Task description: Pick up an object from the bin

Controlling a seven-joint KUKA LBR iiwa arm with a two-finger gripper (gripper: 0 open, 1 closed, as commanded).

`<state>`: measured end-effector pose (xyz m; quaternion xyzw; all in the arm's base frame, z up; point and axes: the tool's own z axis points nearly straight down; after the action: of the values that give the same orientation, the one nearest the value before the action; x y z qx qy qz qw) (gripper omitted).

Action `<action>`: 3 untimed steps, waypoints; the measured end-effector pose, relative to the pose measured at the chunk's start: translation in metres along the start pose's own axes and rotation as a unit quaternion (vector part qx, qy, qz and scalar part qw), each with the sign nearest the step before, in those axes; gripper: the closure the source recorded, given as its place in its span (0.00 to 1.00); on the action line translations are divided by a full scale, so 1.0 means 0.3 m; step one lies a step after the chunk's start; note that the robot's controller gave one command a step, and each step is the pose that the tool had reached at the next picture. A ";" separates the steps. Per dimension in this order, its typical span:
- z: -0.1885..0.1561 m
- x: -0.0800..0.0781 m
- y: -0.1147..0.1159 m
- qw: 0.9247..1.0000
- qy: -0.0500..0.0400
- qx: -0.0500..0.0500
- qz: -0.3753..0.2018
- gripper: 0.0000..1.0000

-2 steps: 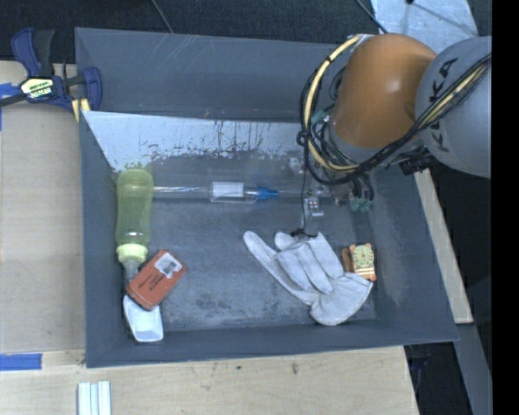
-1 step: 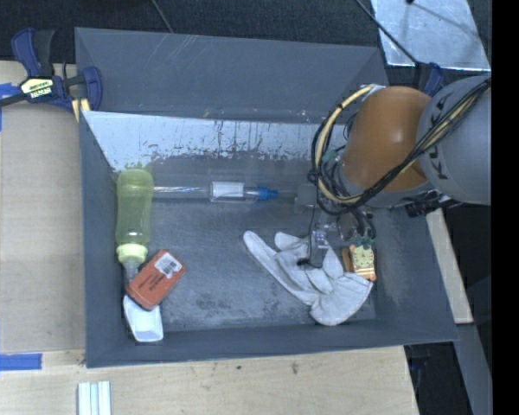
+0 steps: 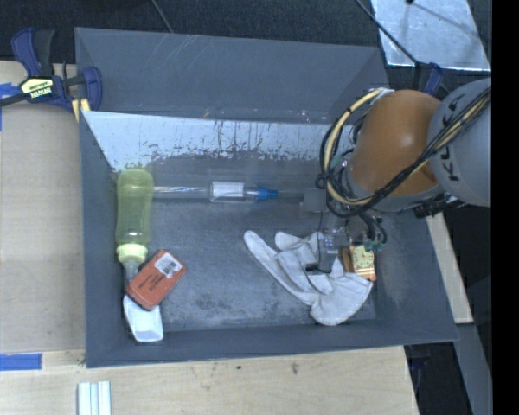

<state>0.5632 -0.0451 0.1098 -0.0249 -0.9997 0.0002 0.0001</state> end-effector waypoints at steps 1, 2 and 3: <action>0.000 0.054 0.031 0.997 -0.002 0.000 0.077 0.00; 0.123 -0.035 0.000 1.000 -0.002 0.000 0.025 0.00; 0.121 0.049 0.025 0.977 -0.007 -0.001 0.211 1.00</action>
Offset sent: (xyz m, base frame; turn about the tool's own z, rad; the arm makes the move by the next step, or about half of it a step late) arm 0.0114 -0.0019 -0.0398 0.0512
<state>0.5489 -0.0368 0.0737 -0.2358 -0.9718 -0.0005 -0.0073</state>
